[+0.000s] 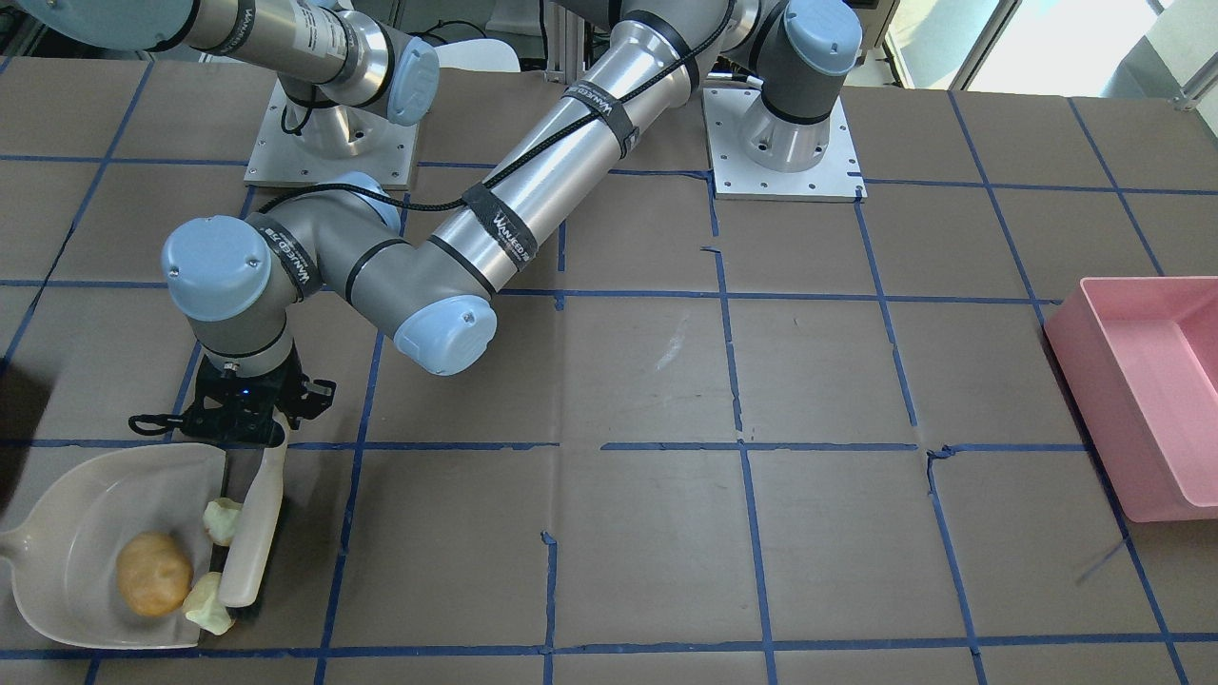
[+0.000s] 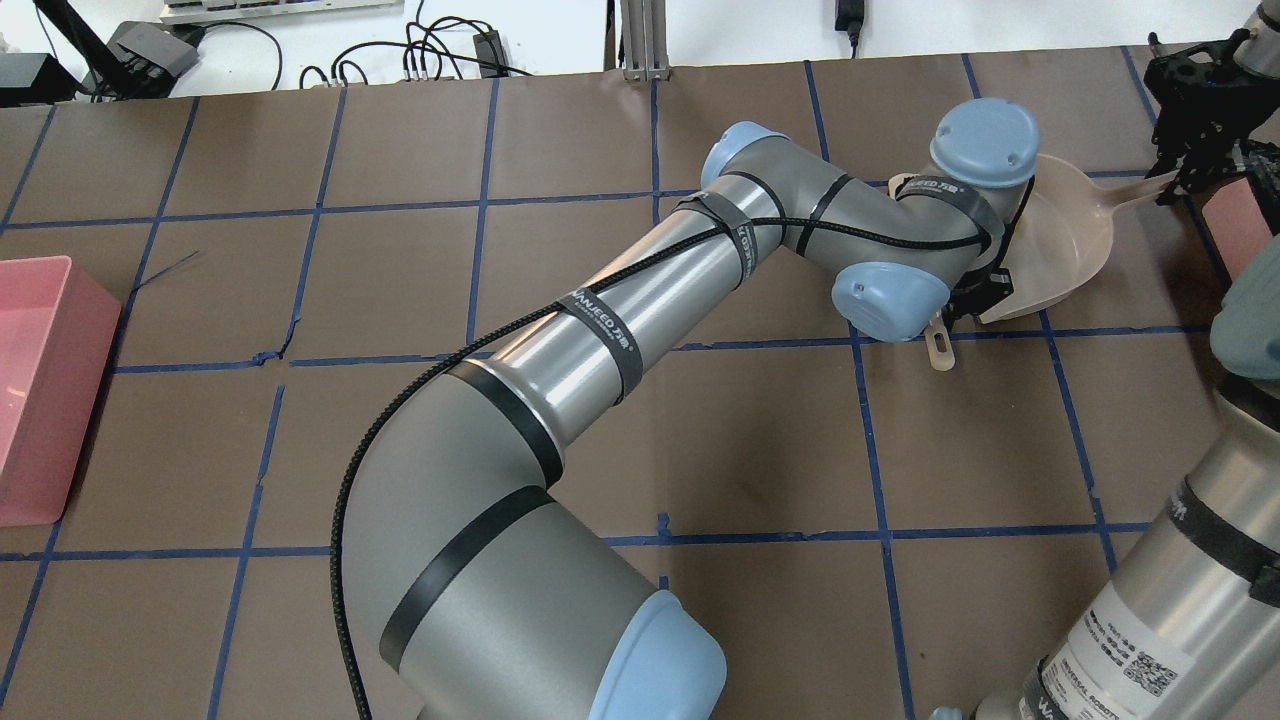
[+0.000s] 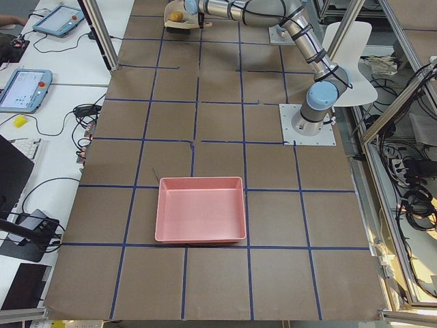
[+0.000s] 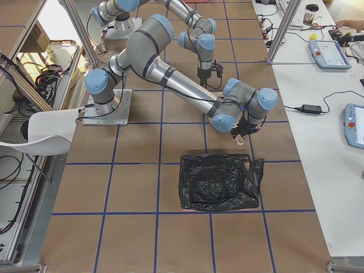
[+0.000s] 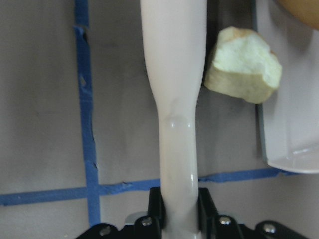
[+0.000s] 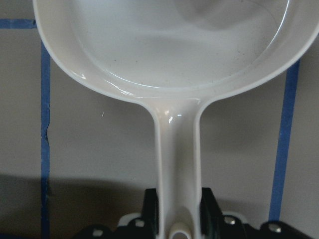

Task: Sweep and dump trash in nearest bin
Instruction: 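Sweep the remaining trash into the dustpan with the left-held brush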

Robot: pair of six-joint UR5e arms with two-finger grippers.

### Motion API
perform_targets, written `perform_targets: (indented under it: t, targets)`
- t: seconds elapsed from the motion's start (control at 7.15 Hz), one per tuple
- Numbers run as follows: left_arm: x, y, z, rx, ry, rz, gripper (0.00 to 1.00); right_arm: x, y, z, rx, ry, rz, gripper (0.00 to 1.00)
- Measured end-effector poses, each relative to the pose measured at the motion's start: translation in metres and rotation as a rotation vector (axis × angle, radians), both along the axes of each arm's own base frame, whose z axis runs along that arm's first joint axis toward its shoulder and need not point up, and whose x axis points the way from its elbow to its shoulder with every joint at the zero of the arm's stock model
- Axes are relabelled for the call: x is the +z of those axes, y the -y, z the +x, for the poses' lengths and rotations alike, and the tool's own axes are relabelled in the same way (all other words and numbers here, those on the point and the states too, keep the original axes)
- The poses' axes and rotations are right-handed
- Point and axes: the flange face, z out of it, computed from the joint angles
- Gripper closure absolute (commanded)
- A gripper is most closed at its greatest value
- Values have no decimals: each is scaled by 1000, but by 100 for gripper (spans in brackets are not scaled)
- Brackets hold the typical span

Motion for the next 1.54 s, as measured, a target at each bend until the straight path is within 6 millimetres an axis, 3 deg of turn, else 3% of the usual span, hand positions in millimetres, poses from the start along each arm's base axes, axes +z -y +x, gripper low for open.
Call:
perform_targets:
  t: [0.28, 1.12, 1.54]
  targets:
    - [5, -17, -14, -17, -4, -5, 98, -1, 0, 0, 0, 1, 1, 100]
    - [58, -42, -46, -96, -67, -83, 97, -10, 5, 25, 15, 43, 8, 100]
    - [85, -59, -35, -179, -38, -95, 97, -9, 4, 22, 0, 86, -9, 100]
